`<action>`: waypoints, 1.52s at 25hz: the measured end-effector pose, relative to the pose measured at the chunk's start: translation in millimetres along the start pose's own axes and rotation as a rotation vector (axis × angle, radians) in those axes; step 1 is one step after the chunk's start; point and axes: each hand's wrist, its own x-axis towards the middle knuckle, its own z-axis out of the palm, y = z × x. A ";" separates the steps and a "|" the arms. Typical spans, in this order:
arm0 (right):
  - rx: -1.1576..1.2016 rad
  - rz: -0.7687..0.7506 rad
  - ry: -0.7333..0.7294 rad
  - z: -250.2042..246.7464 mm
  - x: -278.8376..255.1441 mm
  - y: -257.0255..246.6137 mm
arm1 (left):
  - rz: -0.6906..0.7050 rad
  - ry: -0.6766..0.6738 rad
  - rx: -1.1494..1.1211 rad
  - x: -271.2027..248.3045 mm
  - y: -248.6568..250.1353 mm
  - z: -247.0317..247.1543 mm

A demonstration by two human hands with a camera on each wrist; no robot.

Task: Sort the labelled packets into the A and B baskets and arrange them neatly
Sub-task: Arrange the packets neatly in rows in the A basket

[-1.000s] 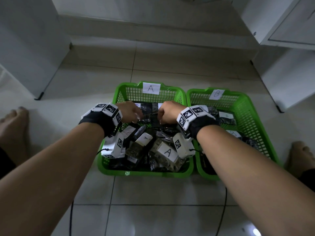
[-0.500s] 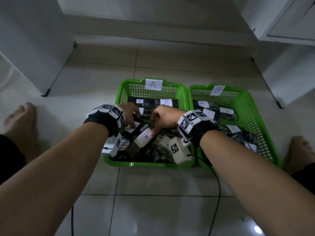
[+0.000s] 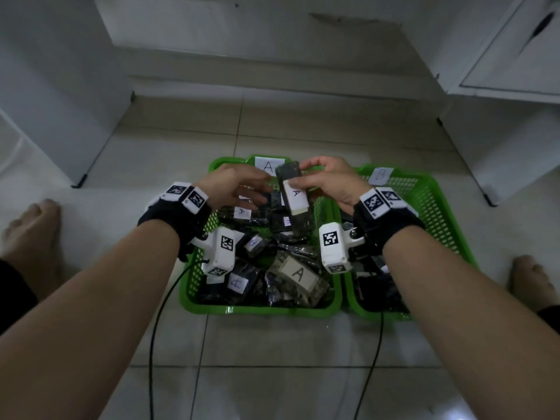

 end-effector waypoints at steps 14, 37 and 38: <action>-0.720 -0.341 0.176 32.0 -5.3 1.5 | 0.038 0.353 0.106 5.5 0.3 -14.8; -0.400 -0.037 0.031 3.6 8.6 30.3 | -0.138 -0.235 1.523 -3.2 -50.3 29.7; -0.398 -0.041 0.023 4.4 9.7 32.6 | -0.140 -0.225 1.556 -4.6 -52.3 33.4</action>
